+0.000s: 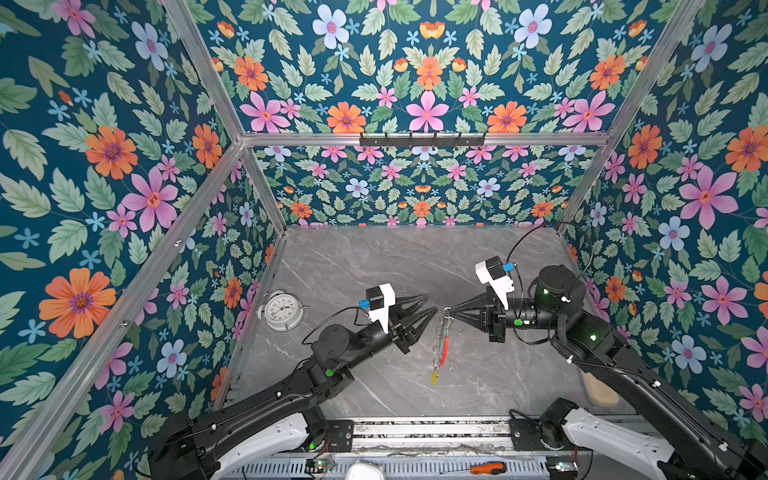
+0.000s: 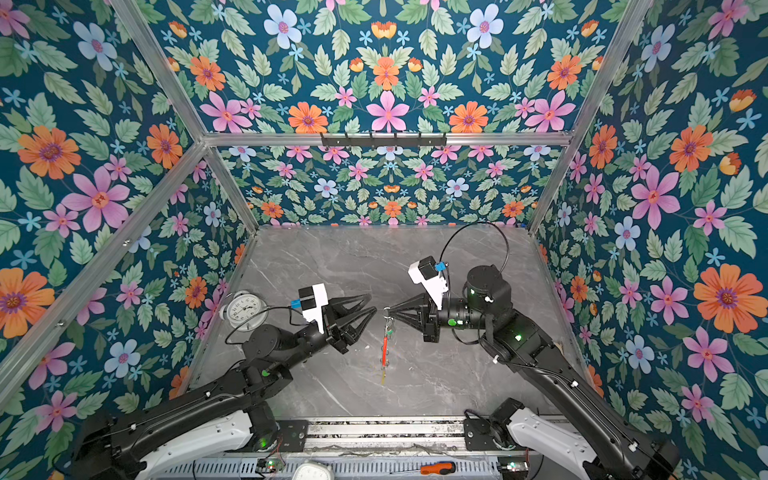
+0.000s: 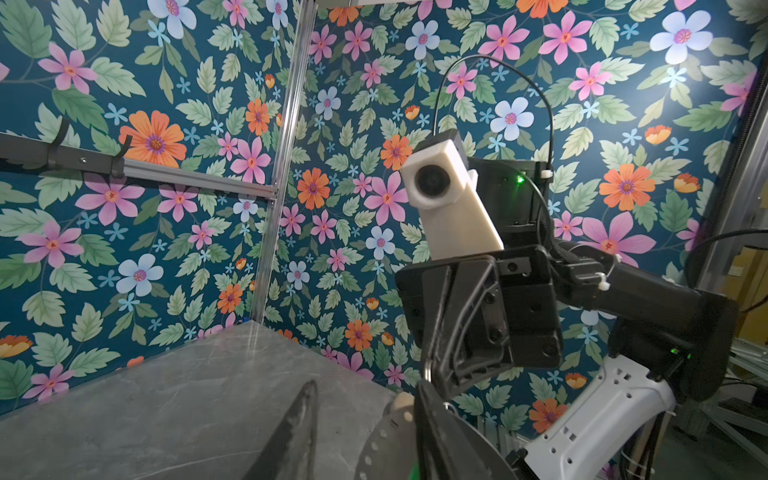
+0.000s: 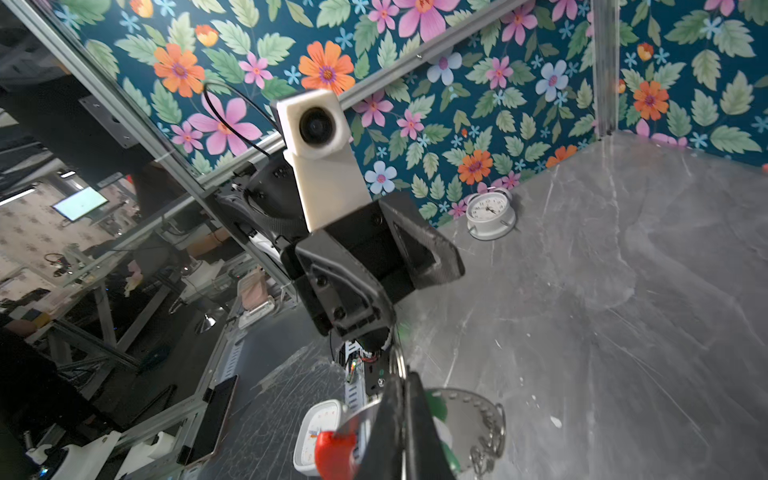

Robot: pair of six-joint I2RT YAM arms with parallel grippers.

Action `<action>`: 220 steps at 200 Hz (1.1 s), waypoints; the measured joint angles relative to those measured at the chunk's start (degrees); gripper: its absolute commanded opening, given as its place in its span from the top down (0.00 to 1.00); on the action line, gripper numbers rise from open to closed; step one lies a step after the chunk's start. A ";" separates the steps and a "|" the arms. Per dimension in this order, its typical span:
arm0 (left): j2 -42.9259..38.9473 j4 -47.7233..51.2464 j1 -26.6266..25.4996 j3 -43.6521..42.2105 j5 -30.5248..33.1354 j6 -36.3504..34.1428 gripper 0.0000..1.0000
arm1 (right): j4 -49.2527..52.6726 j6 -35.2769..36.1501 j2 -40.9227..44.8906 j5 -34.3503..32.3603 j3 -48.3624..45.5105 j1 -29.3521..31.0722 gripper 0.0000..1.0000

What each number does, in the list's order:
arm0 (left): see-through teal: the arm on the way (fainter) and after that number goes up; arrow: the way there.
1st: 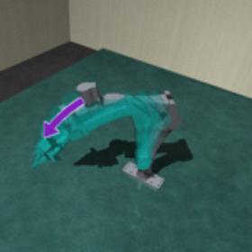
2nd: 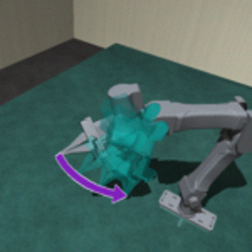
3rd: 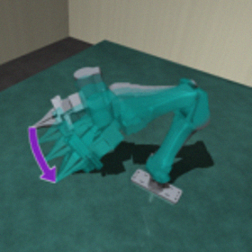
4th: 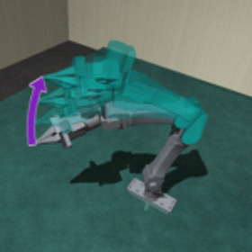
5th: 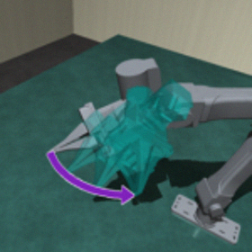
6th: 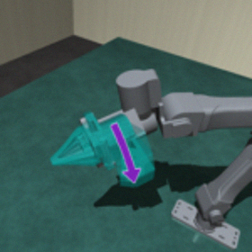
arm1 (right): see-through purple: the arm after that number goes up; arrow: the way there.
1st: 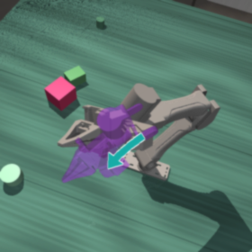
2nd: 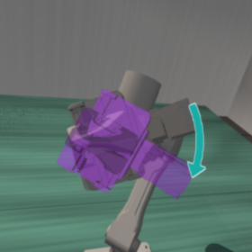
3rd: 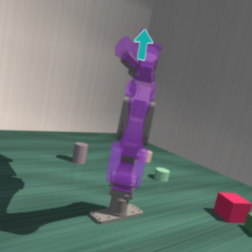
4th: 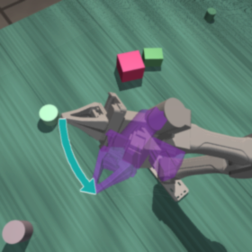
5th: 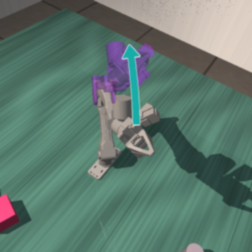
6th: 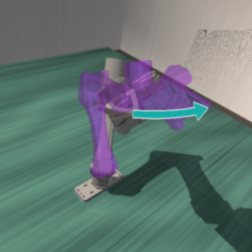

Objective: Remove the keys from the keyring

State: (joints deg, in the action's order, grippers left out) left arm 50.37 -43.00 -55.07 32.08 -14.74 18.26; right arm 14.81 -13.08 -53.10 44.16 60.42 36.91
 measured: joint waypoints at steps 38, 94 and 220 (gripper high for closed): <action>3.82 6.58 3.28 5.14 -10.16 2.78 0.64 | 12.74 6.93 -0.81 -4.72 4.31 0.00 1.00; 7.63 17.35 3.48 11.37 -20.44 2.73 0.66 | 22.23 13.90 -2.12 -6.93 8.44 -0.17 1.00; 10.93 24.72 3.48 15.21 -29.35 1.31 0.83 | 27.23 17.55 -3.43 -6.78 10.56 -0.11 1.00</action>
State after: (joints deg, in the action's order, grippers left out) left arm 61.30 -18.28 -51.59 47.29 -44.10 19.57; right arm 42.04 4.47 -56.53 37.39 70.98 36.80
